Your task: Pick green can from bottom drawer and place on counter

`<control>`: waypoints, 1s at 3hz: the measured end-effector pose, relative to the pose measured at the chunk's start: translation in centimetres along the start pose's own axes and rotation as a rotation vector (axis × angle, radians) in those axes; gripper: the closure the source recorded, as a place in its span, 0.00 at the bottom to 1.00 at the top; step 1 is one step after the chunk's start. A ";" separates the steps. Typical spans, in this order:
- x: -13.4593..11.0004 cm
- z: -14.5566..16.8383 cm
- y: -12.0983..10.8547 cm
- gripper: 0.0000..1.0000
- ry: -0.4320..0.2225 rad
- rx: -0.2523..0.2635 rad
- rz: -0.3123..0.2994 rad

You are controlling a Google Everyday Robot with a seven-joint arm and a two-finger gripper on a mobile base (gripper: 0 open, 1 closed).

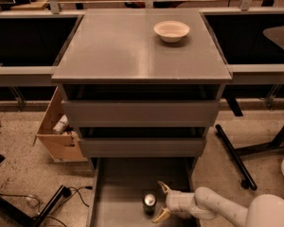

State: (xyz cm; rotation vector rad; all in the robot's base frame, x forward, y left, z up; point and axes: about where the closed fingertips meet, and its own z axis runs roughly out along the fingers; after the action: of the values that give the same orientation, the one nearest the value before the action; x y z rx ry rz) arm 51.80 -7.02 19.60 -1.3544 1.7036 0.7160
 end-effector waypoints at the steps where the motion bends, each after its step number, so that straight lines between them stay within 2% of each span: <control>1: 0.8 2.2 0.1 0.24 0.024 -0.037 0.019; 2: 1.9 2.6 0.0 0.48 0.041 -0.054 0.064; 3: 2.0 2.6 -0.1 0.71 0.041 -0.054 0.066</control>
Offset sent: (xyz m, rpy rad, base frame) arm 0.0087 0.0025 -0.0426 -0.0271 0.1495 -0.0048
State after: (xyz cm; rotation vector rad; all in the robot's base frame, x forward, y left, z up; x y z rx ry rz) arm 52.35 -5.89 16.62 -1.3642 1.7800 0.7812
